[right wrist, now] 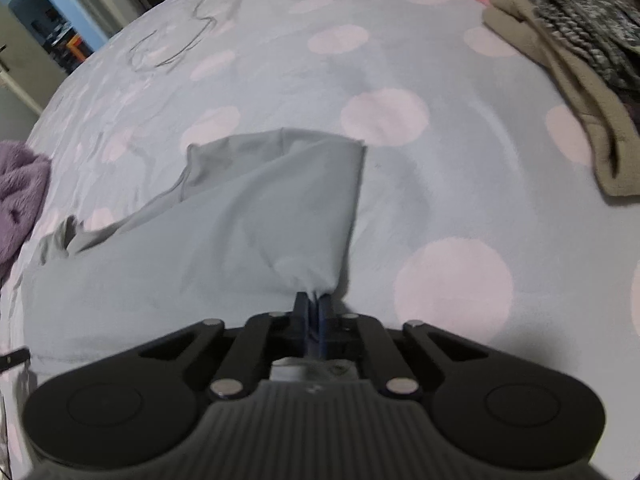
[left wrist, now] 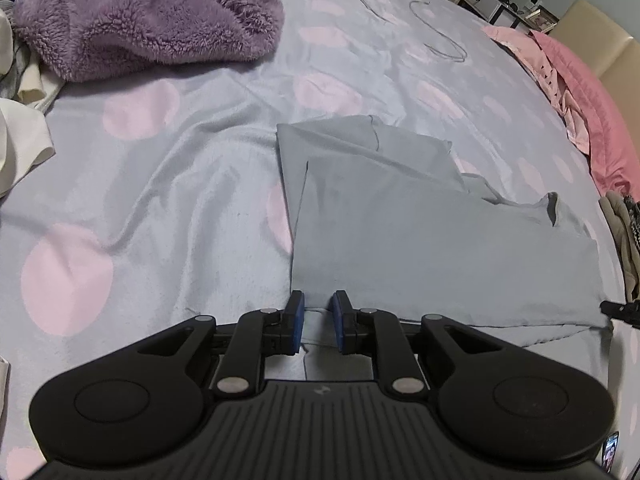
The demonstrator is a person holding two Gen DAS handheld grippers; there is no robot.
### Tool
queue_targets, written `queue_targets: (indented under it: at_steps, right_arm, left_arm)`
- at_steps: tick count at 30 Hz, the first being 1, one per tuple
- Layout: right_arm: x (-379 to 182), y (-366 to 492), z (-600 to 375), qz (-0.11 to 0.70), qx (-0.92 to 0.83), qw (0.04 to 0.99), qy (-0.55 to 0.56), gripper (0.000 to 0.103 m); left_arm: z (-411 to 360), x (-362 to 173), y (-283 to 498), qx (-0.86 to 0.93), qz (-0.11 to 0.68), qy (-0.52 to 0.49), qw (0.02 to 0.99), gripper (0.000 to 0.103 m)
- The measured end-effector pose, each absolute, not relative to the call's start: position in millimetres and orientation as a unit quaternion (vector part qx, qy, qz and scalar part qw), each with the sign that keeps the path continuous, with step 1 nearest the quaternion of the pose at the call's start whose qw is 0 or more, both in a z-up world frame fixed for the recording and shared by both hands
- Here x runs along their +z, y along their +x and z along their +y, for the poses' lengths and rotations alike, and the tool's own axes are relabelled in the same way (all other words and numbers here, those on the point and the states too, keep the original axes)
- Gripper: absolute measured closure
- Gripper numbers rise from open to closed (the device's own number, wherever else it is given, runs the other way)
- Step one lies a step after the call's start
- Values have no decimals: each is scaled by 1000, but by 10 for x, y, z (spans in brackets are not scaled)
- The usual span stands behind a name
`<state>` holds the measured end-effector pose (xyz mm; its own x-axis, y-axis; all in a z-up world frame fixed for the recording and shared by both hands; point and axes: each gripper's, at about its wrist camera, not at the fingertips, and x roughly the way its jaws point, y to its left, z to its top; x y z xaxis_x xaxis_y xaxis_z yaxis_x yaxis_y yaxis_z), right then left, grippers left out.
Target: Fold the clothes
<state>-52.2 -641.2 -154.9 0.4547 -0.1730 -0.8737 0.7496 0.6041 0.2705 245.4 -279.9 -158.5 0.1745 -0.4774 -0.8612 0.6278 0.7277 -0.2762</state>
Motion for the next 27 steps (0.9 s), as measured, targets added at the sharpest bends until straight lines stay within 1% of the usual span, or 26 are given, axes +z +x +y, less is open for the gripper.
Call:
queue_targets:
  at_steps: [3, 6, 7, 8, 9, 10, 12, 14, 19, 21, 23, 25, 26, 27]
  right_arm:
    - [-1571, -540, -6460, 436, -306, 775, 341, 100]
    - [-1628, -523, -6439, 450, -297, 778, 323, 98]
    - [-1613, -529, -6442, 451, -299, 777, 322, 95]
    - [-1586, -540, -6446, 452, -304, 775, 321, 84]
    - [-1550, -556, -6443, 452, -311, 774, 316, 79]
    - [-1517, -578, -6437, 451, -311, 777, 310, 76]
    - [-1460, -622, -6419, 451, -310, 782, 299, 76]
    - [-1414, -665, -6394, 454, -310, 785, 286, 76]
    - [-1379, -767, -6264, 478, -285, 786, 270, 73]
    - [-1367, -828, -6211, 485, -273, 784, 275, 70]
    - [-1372, -898, -6141, 491, -257, 784, 280, 64]
    - [-1385, -978, -6055, 499, -242, 782, 285, 63]
    - [-1393, -1021, -6008, 502, -237, 781, 286, 63]
    - [-1402, -1050, -5960, 505, -232, 780, 288, 63]
  left_arm:
    - [-2795, -1607, 2457, -361, 533, 70, 762, 90]
    - [-2780, -1608, 2461, -360, 534, 66, 762, 88]
    - [-2772, -1602, 2462, -359, 534, 65, 763, 88]
    - [-2765, -1596, 2464, -358, 535, 64, 763, 88]
    - [-2755, -1589, 2462, -356, 537, 63, 762, 87]
    - [-2742, -1583, 2456, -354, 540, 64, 761, 86]
    - [-2716, -1569, 2445, -349, 546, 66, 759, 80]
    - [-2690, -1555, 2435, -344, 552, 67, 756, 77]
    - [-2502, -1527, 2311, -336, 568, 67, 748, 76]
    - [-2406, -1525, 2218, -336, 574, 65, 744, 76]
    - [-2314, -1523, 2119, -337, 579, 64, 740, 76]
    - [-2219, -1515, 2014, -339, 580, 62, 738, 76]
    - [-2170, -1516, 1960, -341, 581, 59, 737, 75]
    - [-2121, -1517, 1907, -342, 581, 56, 736, 71]
